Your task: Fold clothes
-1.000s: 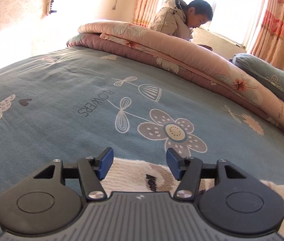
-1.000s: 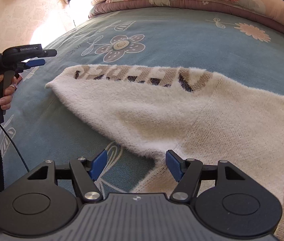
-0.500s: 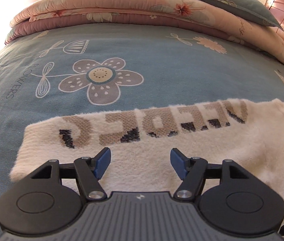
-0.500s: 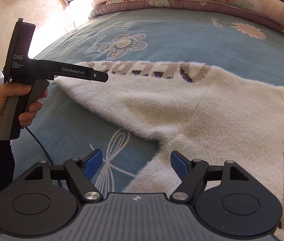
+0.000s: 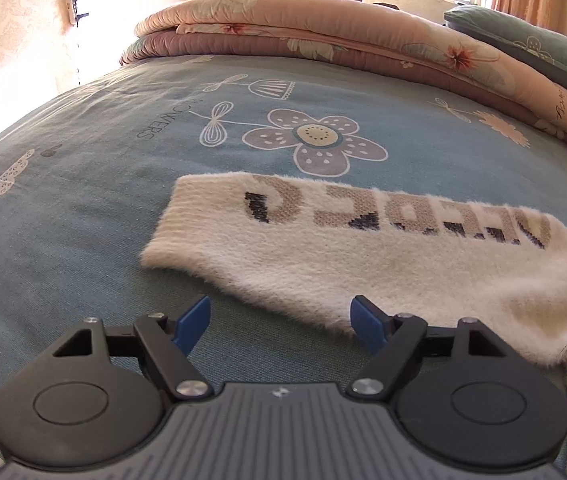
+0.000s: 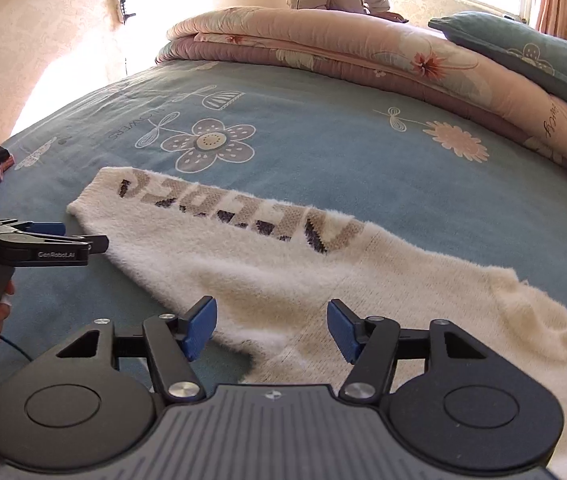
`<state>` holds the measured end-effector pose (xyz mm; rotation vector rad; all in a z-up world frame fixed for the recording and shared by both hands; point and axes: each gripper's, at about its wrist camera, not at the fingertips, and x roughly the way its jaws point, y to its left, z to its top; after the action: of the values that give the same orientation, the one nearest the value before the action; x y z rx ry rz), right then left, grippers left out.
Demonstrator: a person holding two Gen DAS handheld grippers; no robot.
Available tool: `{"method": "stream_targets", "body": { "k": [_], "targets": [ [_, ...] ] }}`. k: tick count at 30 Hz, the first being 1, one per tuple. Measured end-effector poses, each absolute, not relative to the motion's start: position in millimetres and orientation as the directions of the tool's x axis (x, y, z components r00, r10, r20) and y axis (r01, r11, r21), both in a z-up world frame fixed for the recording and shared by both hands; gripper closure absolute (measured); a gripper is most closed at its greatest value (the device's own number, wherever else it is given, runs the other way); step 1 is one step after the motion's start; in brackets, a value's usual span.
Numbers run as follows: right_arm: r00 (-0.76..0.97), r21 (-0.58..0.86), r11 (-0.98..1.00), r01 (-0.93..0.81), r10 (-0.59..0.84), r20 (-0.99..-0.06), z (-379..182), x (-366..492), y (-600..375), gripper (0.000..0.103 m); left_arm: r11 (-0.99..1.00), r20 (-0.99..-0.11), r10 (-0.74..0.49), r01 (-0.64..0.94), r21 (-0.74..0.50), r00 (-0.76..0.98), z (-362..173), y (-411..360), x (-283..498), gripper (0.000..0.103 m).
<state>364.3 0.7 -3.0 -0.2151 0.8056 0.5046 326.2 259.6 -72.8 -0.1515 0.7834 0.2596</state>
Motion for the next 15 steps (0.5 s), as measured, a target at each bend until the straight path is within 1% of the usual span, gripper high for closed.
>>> {"method": "stream_targets", "body": {
  "k": [3, 6, 7, 8, 11, 15],
  "targets": [
    [0.558, 0.021, 0.886, -0.464, 0.311, -0.770, -28.1, 397.4, 20.6, 0.048, 0.947, -0.732, 0.156, -0.311, -0.080, 0.663, -77.3, 272.3, 330.5, 0.025],
    [0.535, 0.031, 0.902, -0.430, 0.283, -0.796, -59.8, 417.0, 37.4, 0.048, 0.943, -0.728, 0.150, -0.318, -0.098, 0.669, -76.0, 281.8, 329.4, 0.025],
    [0.524, 0.038, 0.907, -0.420, 0.277, -0.806, -70.6, 420.4, 41.5, 0.047, 0.938, -0.725, 0.157, -0.330, -0.102, 0.670, -75.2, 286.9, 328.6, 0.025],
    [0.528, 0.033, 0.909, -0.415, 0.270, -0.805, -78.5, 420.9, 44.9, 0.044, 0.933, -0.724, 0.165, -0.343, -0.105, 0.670, -74.6, 291.1, 327.8, 0.024],
    [0.539, 0.019, 0.910, -0.413, 0.261, -0.801, -74.2, 416.6, 47.3, 0.044, 0.918, -0.720, 0.193, -0.381, -0.107, 0.666, -72.0, 302.6, 324.2, 0.024],
    [0.551, 0.078, 0.894, -0.442, 0.339, -0.762, -52.7, 406.2, 51.1, 0.044, 0.893, -0.699, 0.222, -0.430, -0.135, 0.680, -65.7, 319.8, 316.5, 0.023]
  ]
}}
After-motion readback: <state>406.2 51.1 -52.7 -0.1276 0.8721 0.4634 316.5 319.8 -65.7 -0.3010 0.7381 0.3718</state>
